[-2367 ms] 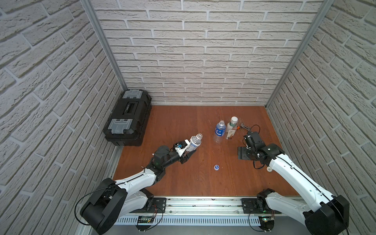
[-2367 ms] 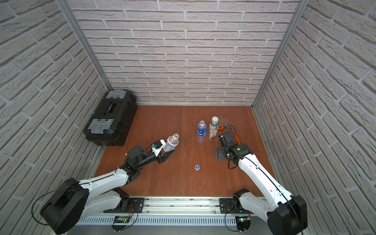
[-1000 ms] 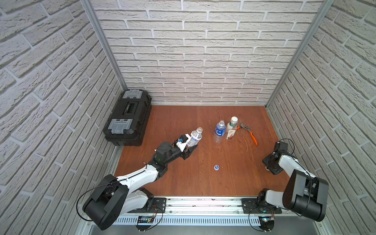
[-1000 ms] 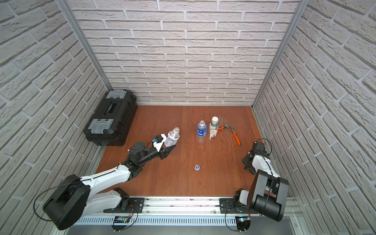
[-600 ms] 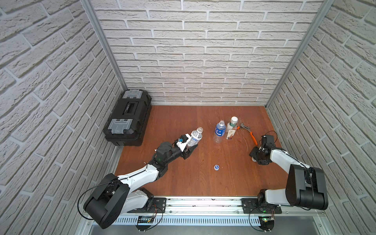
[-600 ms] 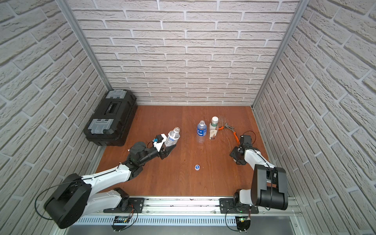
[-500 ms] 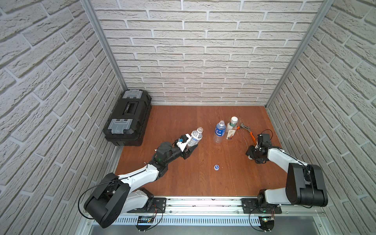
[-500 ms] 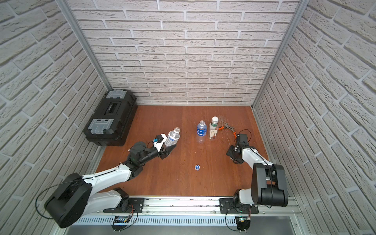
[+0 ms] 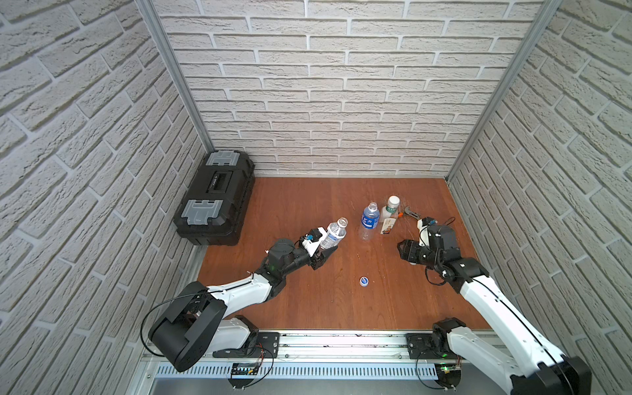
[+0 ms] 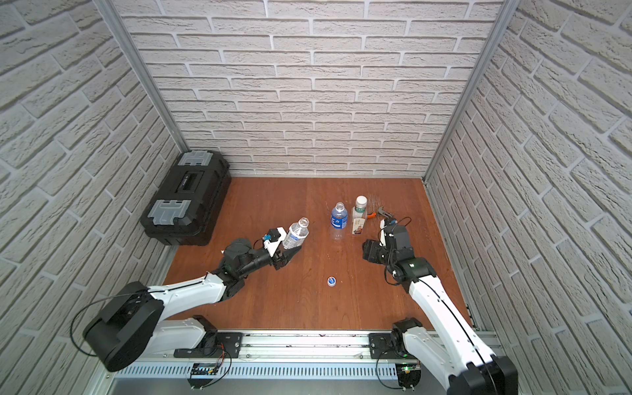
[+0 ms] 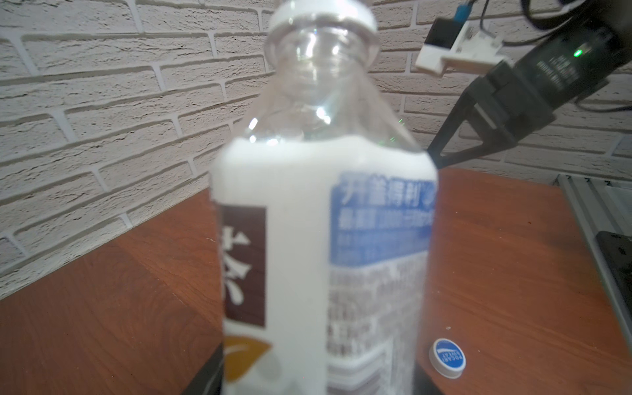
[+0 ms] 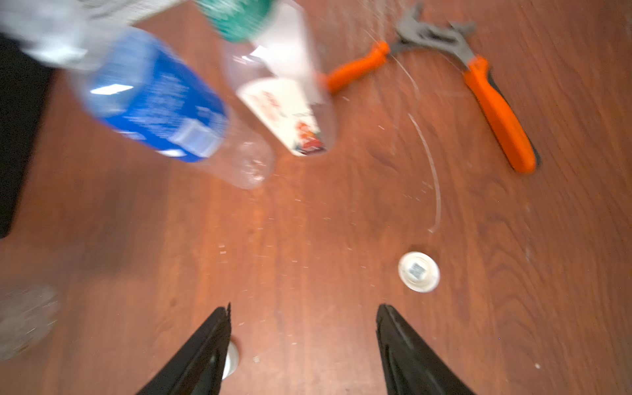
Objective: Screw on the bottle caps
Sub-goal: Move the bottle cap to the center of the board, then place the plastic bottle at the center of the board.
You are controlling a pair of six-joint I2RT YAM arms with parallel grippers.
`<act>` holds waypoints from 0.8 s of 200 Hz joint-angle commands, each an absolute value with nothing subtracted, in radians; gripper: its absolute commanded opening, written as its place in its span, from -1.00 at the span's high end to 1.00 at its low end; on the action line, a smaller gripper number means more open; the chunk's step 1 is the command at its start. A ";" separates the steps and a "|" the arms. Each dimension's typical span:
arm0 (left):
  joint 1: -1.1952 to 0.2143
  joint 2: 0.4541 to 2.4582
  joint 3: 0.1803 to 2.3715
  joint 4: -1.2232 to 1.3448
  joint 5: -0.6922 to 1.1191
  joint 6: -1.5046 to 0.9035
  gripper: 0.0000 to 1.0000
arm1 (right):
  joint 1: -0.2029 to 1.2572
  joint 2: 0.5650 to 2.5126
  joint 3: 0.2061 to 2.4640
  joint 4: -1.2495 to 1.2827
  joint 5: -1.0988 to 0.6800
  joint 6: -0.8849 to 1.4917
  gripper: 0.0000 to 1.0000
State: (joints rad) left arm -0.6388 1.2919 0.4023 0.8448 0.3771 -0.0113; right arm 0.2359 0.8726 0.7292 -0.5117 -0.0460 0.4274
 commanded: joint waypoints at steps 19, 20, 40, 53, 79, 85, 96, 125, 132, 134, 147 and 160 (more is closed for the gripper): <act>-0.664 1.323 0.464 0.931 0.423 0.014 -0.15 | 0.479 0.816 0.820 -0.341 -0.177 0.362 -0.49; -0.664 1.323 0.465 0.932 0.424 0.015 -0.15 | 0.484 0.818 0.820 -0.329 -0.180 0.363 -0.49; -0.676 1.321 0.472 0.931 0.431 0.016 -0.15 | 0.553 0.865 0.856 -0.168 -0.237 0.374 -0.53; -0.680 1.314 0.478 0.915 0.442 0.017 -0.15 | 0.591 0.910 0.886 -0.089 -0.250 0.357 -0.54; -0.684 1.302 0.482 0.897 0.459 0.023 -0.15 | 0.617 1.016 0.937 0.011 -0.272 0.358 -0.53; -0.685 1.298 0.482 0.895 0.461 0.022 -0.15 | 0.621 1.041 0.956 0.010 -0.279 0.354 -0.50; -0.687 1.293 0.482 0.896 0.461 0.022 -0.15 | 0.627 1.081 0.976 0.032 -0.285 0.359 -0.42; -0.694 1.287 0.480 0.904 0.454 0.021 -0.15 | 0.643 1.155 1.008 0.065 -0.298 0.370 -0.08; -0.694 1.285 0.479 0.906 0.452 0.020 -0.15 | 0.647 1.163 1.011 0.065 -0.295 0.369 -0.02; -0.694 1.285 0.479 0.906 0.451 0.021 -0.16 | 0.647 1.165 1.011 0.066 -0.295 0.369 0.00; -0.693 1.283 0.477 0.909 0.444 0.019 -0.15 | 0.655 1.171 1.007 0.066 -0.290 0.363 0.06; -0.696 1.279 0.474 0.918 0.435 0.013 -0.15 | 0.659 1.174 0.998 0.061 -0.281 0.359 0.15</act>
State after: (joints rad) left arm -0.6880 1.3060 0.4553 0.8536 0.4343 0.0071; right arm 0.6350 1.1728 0.9840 0.0116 -0.2672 0.3653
